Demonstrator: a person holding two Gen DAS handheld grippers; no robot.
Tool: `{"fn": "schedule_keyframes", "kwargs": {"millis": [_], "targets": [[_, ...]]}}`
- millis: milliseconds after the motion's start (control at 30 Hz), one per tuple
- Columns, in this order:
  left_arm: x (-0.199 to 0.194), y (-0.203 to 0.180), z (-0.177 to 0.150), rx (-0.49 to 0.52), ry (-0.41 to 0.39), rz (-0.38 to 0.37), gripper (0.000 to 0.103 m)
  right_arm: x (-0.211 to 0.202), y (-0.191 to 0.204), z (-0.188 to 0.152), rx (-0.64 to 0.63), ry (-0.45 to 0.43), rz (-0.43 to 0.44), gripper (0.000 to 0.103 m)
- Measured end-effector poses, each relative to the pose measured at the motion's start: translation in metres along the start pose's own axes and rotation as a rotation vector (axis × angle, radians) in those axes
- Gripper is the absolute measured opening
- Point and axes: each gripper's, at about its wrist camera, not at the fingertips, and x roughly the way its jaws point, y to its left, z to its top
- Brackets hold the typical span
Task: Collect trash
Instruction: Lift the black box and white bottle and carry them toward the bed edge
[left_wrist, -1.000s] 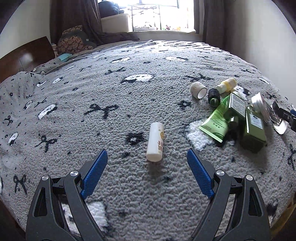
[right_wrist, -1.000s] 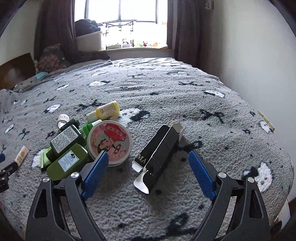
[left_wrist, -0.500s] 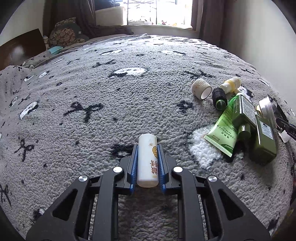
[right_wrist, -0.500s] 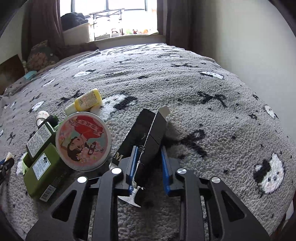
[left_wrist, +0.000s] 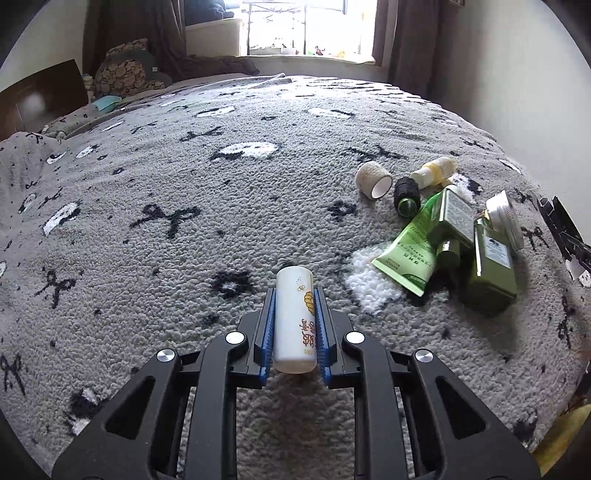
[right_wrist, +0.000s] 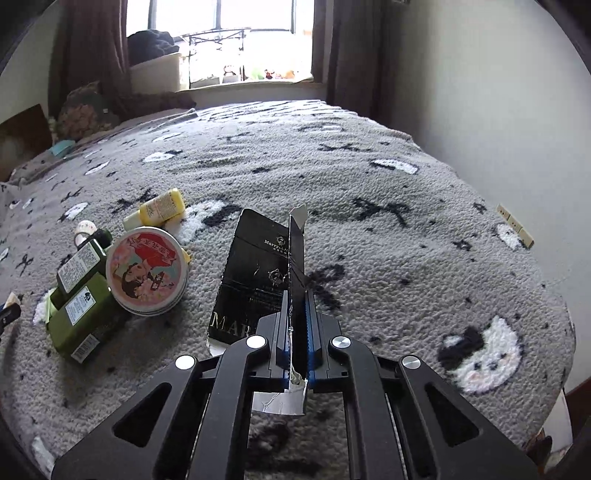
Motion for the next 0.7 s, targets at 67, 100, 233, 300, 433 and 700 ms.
{"fn": "schedule_keyframes", "kwargs": {"millis": [67, 100, 233, 300, 433, 700], "targets": [[-0.016, -0.006, 0.0, 0.006, -0.027, -0.012, 0.018, -0.017, -0.005, 0.002, -0.003, -0.037, 0.001, 0.007], [-0.024, -0.009, 0.001, 0.01, -0.037, -0.018, 0.018, -0.028, -0.007, 0.003, -0.01, -0.058, 0.001, 0.007], [-0.06, -0.026, 0.005, 0.035, -0.083, -0.023, 0.018, -0.068, -0.006, 0.007, -0.05, -0.137, 0.016, 0.007], [-0.083, -0.037, 0.007, 0.053, -0.118, -0.028, 0.018, -0.09, -0.004, 0.007, -0.068, -0.176, 0.027, 0.007], [-0.131, -0.054, 0.007, 0.083, -0.187, -0.024, 0.018, -0.139, -0.002, 0.004, -0.101, -0.259, 0.055, 0.007], [-0.205, -0.076, -0.022, 0.125, -0.28, -0.043, 0.018, -0.229, 0.005, -0.022, -0.152, -0.373, 0.182, 0.008]]}}
